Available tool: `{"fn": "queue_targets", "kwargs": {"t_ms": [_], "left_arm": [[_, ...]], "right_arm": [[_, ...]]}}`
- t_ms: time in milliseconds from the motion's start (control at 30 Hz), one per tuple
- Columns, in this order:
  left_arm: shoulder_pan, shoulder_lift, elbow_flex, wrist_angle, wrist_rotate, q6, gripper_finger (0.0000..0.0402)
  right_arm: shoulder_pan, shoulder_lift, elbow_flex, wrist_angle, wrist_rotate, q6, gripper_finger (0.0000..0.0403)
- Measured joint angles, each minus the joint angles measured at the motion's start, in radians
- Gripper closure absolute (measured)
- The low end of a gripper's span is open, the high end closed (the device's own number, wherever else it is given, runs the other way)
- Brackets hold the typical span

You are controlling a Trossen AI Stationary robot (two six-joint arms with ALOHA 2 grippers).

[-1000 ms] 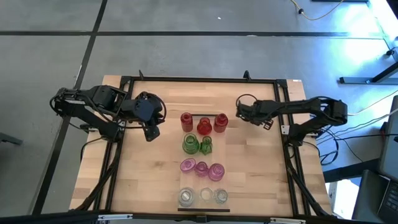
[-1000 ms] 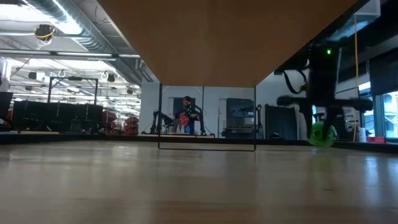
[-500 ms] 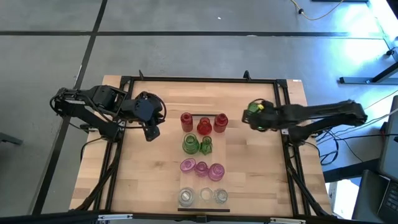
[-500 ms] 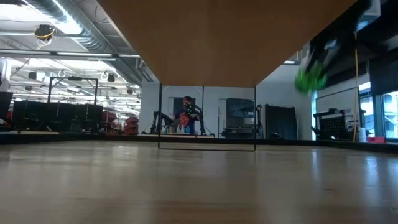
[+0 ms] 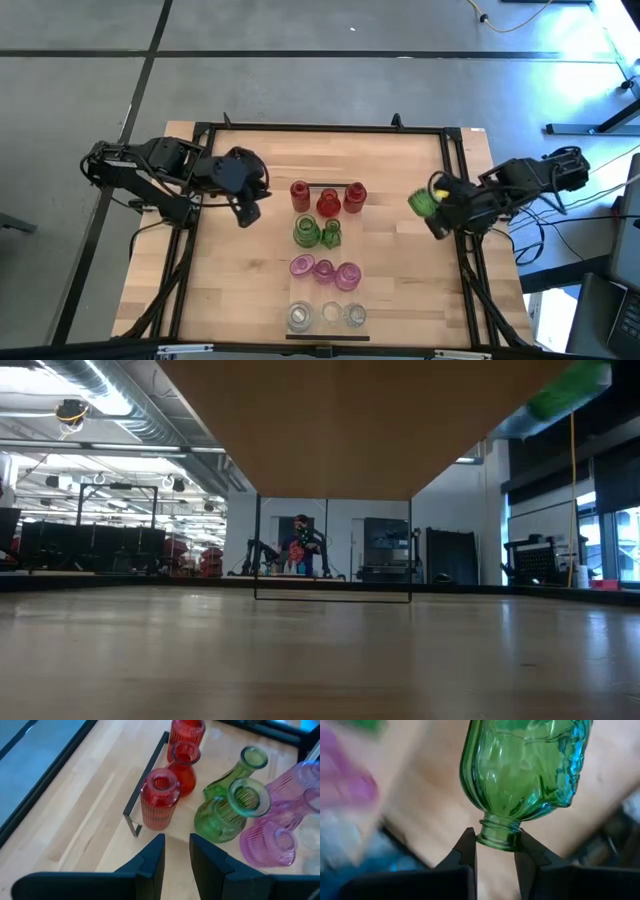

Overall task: Sort vases onto shelf
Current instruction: Put the green vase on the shelf aligned with the other green vases

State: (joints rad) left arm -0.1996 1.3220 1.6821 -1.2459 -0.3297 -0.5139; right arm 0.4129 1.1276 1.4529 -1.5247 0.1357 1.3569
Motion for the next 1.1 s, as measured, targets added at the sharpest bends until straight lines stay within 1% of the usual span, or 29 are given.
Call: {"fn": "queue_targets", "kwargs": {"t_ms": [100,267,367,533,633,700,900,1000,1100], "left_arm": [[0.000,0.000,0.000,0.029,0.001,-0.018,0.0319],[0.000,0.000,0.000,0.074,0.002,-0.051,0.0319],[0.000,0.000,0.000,0.095,0.003,-0.061,0.0319],[0.000,0.000,0.000,0.099,0.003,-0.085,0.0319],[-0.005,0.000,0.000,0.099,0.003,-0.097,0.0319],[-0.013,0.000,0.000,0.099,0.003,-0.108,0.0319],[-0.045,0.000,0.000,0.099,0.003,-0.114,0.0319],[-0.056,0.000,0.000,0.099,0.002,-0.115,0.0319],[-0.060,0.000,0.000,0.099,0.003,-0.120,0.0319]], "right_arm": [[0.000,0.034,0.006,-0.053,-0.200,-0.054,0.0346],[0.000,0.119,-0.012,-0.047,-0.490,-0.204,0.0346],[0.000,0.180,-0.026,-0.045,-0.618,-0.284,0.0346],[0.000,0.278,-0.054,-0.017,-0.734,-0.416,0.0344],[0.000,0.326,-0.099,0.026,-0.800,-0.480,0.0340],[0.000,0.354,-0.140,0.020,-0.835,-0.525,0.0339],[0.013,0.362,-0.279,0.017,-0.898,-0.625,0.0338],[0.013,0.362,-0.354,0.022,-0.948,-0.662,0.0338],[0.013,0.362,-0.427,0.069,-0.990,-0.684,0.0337]]}}
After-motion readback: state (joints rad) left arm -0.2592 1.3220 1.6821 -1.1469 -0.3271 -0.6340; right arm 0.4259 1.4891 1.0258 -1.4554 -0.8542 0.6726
